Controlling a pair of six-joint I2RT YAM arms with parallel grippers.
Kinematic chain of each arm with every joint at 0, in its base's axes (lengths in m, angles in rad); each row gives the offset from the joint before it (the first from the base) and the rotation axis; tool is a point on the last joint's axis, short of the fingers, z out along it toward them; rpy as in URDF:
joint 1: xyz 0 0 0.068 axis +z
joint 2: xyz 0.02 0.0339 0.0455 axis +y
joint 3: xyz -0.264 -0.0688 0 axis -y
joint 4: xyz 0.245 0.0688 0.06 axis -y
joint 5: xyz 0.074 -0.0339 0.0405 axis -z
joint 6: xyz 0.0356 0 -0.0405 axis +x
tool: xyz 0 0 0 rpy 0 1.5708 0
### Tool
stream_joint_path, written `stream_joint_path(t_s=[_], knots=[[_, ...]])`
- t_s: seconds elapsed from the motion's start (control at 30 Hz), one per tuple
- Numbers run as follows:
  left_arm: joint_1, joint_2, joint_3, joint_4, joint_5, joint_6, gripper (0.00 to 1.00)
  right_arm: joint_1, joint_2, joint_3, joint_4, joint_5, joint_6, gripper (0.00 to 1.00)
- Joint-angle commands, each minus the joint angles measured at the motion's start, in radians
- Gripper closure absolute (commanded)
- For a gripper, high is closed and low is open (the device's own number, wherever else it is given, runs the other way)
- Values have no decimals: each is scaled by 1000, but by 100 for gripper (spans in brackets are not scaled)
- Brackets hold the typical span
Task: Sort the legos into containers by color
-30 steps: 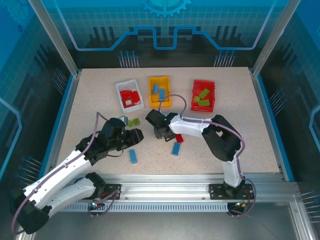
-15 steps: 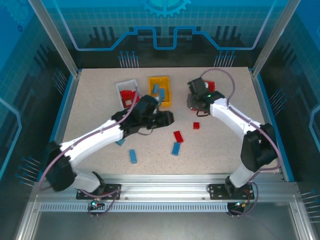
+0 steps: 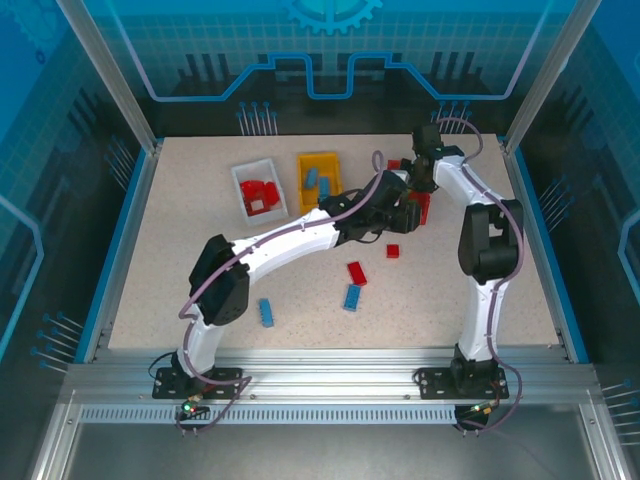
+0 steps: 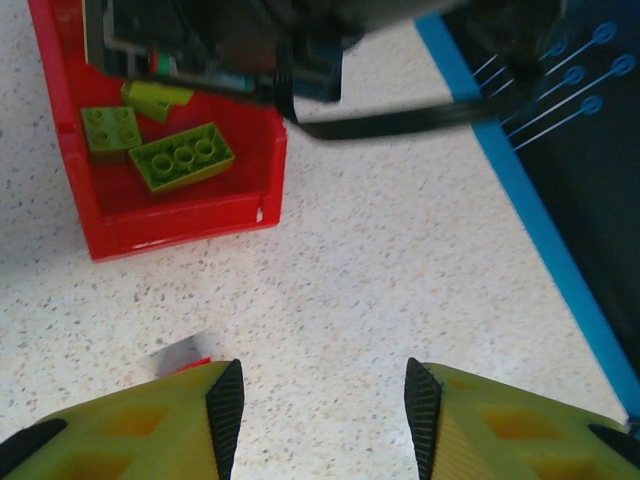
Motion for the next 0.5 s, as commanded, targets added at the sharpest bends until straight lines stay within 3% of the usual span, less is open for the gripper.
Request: stream_joint_path(t_s=[0.0, 0.13, 0.27, 0.47], knots=[[-7, -19, 19, -17, -47, 42, 50, -3, 58, 88, -66, -65, -26, 66], [-12, -87, -61, -8, -55, 35, 50, -4, 61, 111, -77, -59, -25, 52], [-13, -180, -169, 3, -73, 9, 50, -2, -31, 52, -45, -44, -20, 44], [-12, -329, -306, -74, -110, -54, 50, 22, -241, -63, -4, -8, -32, 52]])
